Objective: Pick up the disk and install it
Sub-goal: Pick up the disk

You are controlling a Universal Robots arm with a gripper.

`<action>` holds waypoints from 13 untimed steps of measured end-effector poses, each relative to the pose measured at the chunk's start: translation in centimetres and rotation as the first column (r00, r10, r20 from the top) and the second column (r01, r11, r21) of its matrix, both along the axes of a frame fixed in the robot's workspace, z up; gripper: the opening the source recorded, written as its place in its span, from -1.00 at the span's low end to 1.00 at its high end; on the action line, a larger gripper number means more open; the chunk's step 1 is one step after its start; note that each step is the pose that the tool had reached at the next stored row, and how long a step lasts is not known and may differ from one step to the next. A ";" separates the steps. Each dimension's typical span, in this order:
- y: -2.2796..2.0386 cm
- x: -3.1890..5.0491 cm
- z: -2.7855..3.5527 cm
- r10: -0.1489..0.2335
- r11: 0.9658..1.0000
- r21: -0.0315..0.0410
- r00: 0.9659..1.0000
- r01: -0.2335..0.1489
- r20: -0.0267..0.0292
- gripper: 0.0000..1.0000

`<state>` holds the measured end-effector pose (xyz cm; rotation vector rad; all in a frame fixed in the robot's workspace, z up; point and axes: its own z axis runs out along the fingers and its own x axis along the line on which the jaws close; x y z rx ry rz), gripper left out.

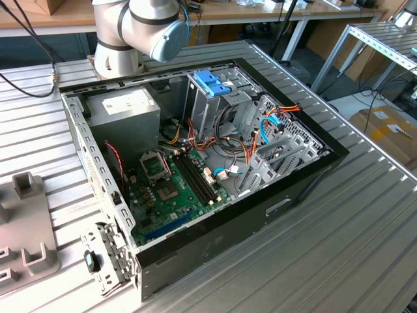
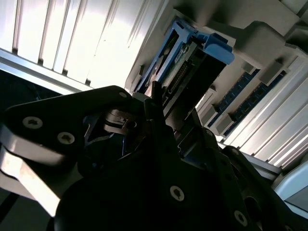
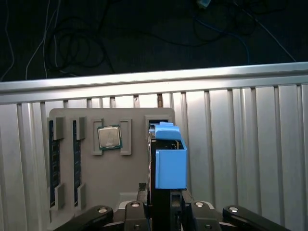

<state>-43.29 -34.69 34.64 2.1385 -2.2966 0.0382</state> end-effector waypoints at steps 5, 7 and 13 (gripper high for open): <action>0.00 0.00 1.49 0.000 1.000 0.000 1.000 0.000 0.000 -0.30; 0.00 0.00 2.07 0.000 1.000 0.000 1.000 0.000 0.000 -0.30; 0.00 0.00 3.56 0.000 1.000 0.000 1.000 0.000 0.000 -0.30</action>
